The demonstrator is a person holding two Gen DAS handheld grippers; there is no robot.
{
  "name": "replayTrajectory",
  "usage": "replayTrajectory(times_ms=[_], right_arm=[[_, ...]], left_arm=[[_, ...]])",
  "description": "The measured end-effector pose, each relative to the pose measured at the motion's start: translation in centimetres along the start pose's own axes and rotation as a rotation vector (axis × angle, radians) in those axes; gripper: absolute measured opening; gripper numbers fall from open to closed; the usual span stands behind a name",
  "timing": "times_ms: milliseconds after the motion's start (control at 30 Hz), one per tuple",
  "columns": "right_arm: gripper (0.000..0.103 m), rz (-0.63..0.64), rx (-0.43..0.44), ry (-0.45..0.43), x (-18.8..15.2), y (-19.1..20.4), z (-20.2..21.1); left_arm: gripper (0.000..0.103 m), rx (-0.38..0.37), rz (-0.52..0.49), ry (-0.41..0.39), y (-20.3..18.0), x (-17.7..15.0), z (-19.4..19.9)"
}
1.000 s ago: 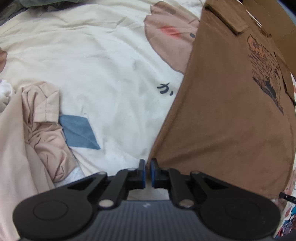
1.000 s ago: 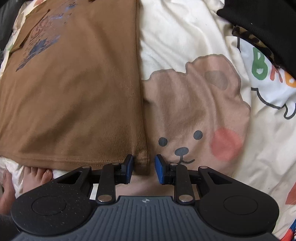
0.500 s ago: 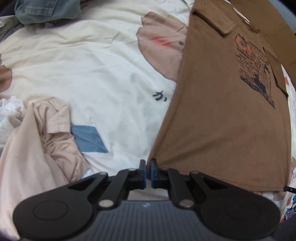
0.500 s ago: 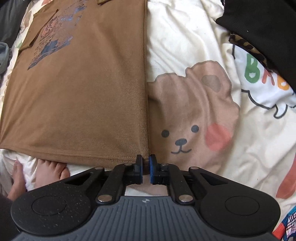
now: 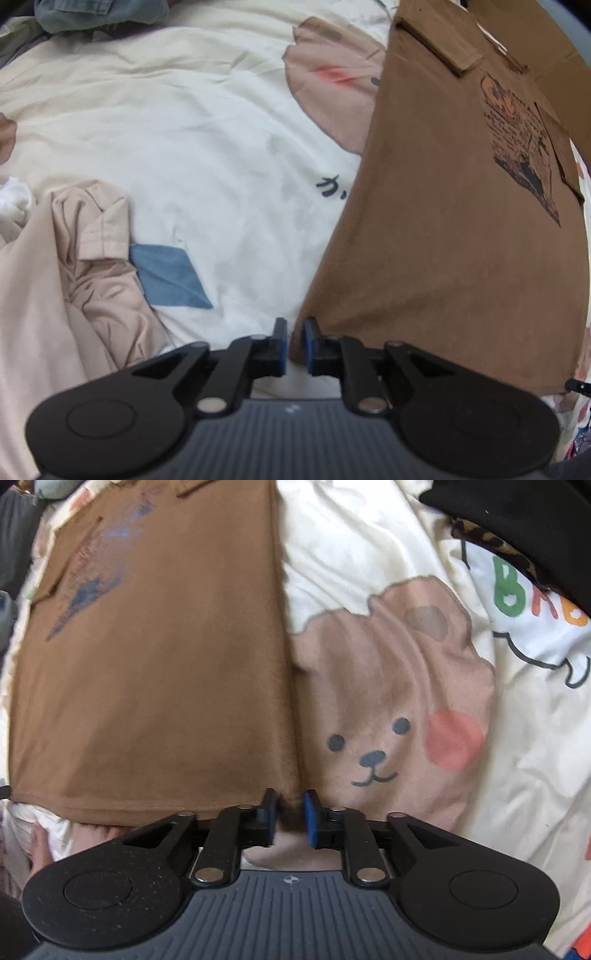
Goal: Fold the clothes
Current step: 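Pinch the hem edge of the shirt with both tools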
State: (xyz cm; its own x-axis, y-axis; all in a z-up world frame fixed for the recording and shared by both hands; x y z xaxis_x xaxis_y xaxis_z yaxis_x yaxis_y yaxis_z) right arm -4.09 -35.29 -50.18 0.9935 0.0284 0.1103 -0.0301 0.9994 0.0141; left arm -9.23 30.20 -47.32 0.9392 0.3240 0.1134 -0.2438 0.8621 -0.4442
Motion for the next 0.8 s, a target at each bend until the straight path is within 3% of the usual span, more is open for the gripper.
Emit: replayTrajectory(times_ms=[67, 333, 433, 467, 500, 600, 800], right_arm=[[0.04, 0.002, 0.008, -0.017, 0.4, 0.1, 0.1], [0.04, -0.003, -0.005, 0.009, 0.2, 0.2, -1.2], [0.029, 0.001, -0.013, 0.023, -0.1, 0.7, -1.4], [0.022, 0.015, -0.014, 0.036, -0.1, 0.8, -1.4], [0.008, 0.03, -0.015, 0.049, -0.1, 1.0, -1.5], [0.006, 0.07, -0.018, 0.075, -0.2, 1.5, -1.4], [0.005, 0.053, -0.031, 0.084, 0.4, 1.1, 0.2]], left_arm=[[0.018, -0.008, 0.014, -0.004, 0.1, 0.1, -0.2], [0.024, -0.007, 0.0, 0.017, -0.3, 0.0, -1.7], [0.023, -0.005, 0.008, 0.005, -0.3, 0.1, -2.0], [0.023, -0.006, 0.007, 0.005, -0.3, 0.1, -2.1], [0.022, -0.003, 0.002, 0.011, -0.4, 0.0, -2.1], [0.007, -0.001, -0.005, 0.048, -0.6, -0.1, -2.2], [0.004, -0.008, -0.017, 0.072, -1.6, 0.5, -0.4]])
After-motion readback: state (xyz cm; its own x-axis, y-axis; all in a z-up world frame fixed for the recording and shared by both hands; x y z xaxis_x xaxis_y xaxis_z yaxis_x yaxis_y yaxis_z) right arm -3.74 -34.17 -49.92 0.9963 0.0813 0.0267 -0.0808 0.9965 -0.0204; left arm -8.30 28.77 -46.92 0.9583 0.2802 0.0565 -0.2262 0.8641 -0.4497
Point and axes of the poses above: each gripper's, at about its wrist camera, not at the fingertips, and z roughly against the way its jaws point, y to its left, x to its top, the point moved 10 cm from there along -z, roughly the way its jaws point, and after that the axes turned 15 degrees about -x, right-handed, at the moved point
